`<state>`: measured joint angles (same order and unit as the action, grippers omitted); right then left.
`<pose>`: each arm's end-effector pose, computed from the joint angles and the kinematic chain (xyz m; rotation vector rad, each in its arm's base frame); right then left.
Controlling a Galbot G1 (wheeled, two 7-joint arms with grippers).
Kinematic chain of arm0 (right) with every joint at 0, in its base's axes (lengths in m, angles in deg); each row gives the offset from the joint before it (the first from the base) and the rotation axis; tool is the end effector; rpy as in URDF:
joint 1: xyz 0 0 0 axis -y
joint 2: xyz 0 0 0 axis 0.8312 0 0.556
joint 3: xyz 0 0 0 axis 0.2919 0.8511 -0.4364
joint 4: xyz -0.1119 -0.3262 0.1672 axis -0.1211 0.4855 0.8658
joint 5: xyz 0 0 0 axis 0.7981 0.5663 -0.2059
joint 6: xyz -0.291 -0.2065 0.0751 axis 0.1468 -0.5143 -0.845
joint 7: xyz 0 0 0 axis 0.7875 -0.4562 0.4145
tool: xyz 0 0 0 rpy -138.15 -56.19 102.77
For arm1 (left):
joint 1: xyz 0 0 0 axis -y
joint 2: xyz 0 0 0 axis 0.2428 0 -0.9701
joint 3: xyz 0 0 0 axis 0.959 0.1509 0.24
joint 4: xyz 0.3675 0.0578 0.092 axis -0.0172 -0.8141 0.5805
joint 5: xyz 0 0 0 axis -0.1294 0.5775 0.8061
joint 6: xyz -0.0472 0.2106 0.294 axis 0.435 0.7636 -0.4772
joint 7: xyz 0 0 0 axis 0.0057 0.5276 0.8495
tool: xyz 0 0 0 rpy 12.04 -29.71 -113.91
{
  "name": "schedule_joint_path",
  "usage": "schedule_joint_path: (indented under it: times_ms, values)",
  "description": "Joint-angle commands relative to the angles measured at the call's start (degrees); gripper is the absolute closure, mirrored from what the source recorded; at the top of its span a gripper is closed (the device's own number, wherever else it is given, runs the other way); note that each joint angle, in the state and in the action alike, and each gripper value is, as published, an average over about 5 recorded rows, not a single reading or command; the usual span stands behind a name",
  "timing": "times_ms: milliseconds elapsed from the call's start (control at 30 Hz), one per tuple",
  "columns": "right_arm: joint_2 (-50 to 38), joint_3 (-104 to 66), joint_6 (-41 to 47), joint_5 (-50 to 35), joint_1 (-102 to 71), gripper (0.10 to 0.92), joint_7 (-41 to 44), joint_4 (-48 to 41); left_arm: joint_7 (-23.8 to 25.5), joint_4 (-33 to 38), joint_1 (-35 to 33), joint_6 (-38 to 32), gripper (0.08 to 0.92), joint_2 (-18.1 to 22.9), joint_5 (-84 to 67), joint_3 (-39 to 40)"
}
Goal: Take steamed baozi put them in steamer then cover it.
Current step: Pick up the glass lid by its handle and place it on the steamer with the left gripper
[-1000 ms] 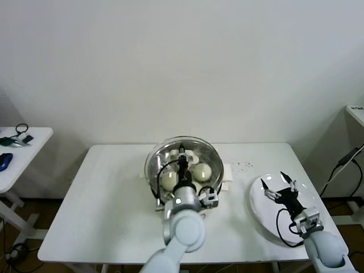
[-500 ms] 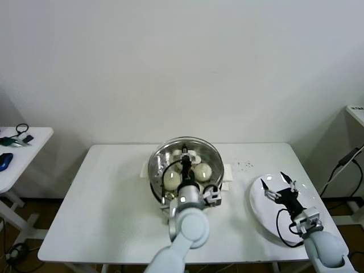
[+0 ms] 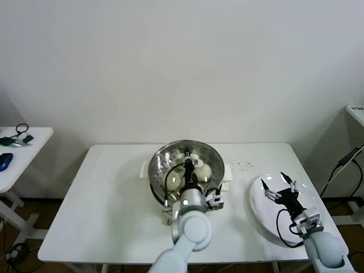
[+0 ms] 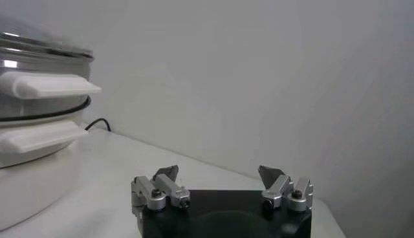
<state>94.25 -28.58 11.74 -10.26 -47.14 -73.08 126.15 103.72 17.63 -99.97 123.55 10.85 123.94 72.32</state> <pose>0.2779 -0.2122 -0.3985 0.2864 -2.9558 0.3762 0.3071 -0.2331 -0.2988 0.0456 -2.1905 -2.1187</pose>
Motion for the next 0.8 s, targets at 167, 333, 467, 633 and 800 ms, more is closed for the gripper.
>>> schedule_joint_path:
  times_ms: [167,333,467,633,800]
  values:
    - [0.33,-0.32,-0.24,-0.02,-0.23,0.203,0.45,-0.05,-1.02,-1.20,0.18,2.82,0.847,0.00,-0.33,0.04]
    - [0.49,-0.57,-0.41,0.02,-0.42,0.203,0.73,-0.06,-1.25,-1.78,0.53,2.82,0.847,-0.19,-0.39,0.05]
    - [0.62,-0.83,-0.54,0.08,-0.64,0.203,0.89,-0.06,-1.36,-2.24,0.80,2.82,0.847,-0.59,-0.41,0.08]
    - [0.71,-1.05,-0.58,0.09,-0.81,0.203,1.02,-0.13,-1.14,-2.20,0.60,2.82,0.847,-0.88,-0.53,0.06]
    - [0.89,-1.14,-0.34,-0.09,-0.82,0.203,1.52,-0.08,0.18,-1.89,0.25,2.81,0.847,-0.85,-0.78,0.12]
